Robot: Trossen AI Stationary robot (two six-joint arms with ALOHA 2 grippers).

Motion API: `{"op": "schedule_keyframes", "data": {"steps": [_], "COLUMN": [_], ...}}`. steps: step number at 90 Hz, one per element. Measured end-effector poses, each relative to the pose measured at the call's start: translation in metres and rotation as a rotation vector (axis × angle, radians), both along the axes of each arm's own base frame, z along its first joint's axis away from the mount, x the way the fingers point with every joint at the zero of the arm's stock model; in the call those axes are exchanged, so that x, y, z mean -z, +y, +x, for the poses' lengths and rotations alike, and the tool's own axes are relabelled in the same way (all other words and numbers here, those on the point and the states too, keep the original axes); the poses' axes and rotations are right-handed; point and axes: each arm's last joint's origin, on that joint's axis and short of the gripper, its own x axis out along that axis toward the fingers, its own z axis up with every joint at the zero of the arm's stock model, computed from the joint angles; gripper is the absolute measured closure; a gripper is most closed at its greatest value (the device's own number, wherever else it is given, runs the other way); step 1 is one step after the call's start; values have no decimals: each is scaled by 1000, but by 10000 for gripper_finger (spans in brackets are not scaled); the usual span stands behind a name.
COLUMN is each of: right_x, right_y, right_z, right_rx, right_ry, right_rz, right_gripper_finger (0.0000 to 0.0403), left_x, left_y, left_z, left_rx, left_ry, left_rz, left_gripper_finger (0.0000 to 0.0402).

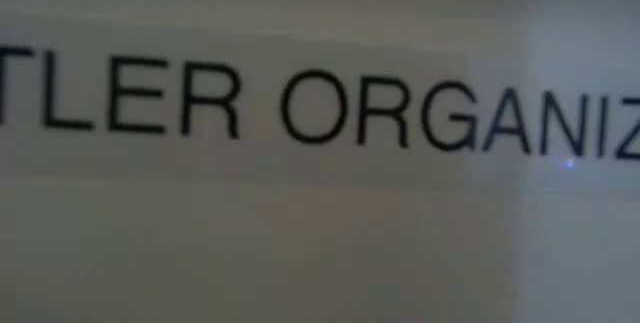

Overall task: Sort silverware
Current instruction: Put the black spoon into the white silverware tray

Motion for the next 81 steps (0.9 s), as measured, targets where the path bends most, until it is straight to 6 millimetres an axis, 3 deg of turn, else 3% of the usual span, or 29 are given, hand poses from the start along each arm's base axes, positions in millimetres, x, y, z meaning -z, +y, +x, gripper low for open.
{"op": "schedule_keyframes", "data": {"steps": [31,44,64,81], "right_x": [10,11,32,31], "right_y": [-4,-4,-11,-11], "right_z": [-6,-6,0,1], "right_rx": [1,1,-27,-49], "right_ry": [21,28,127,120], "right_rz": [-27,-27,23,-3], "right_gripper_finger": [248,251,259,272], "left_x": [0,0,0,0], "left_y": [0,0,0,0], "left_z": [0,0,0,0], "left_rx": [0,0,0,0], "left_ry": [3,3,2,3], "left_rz": [2,2,0,2], "left_gripper_finger": [139,139,139,139]}}
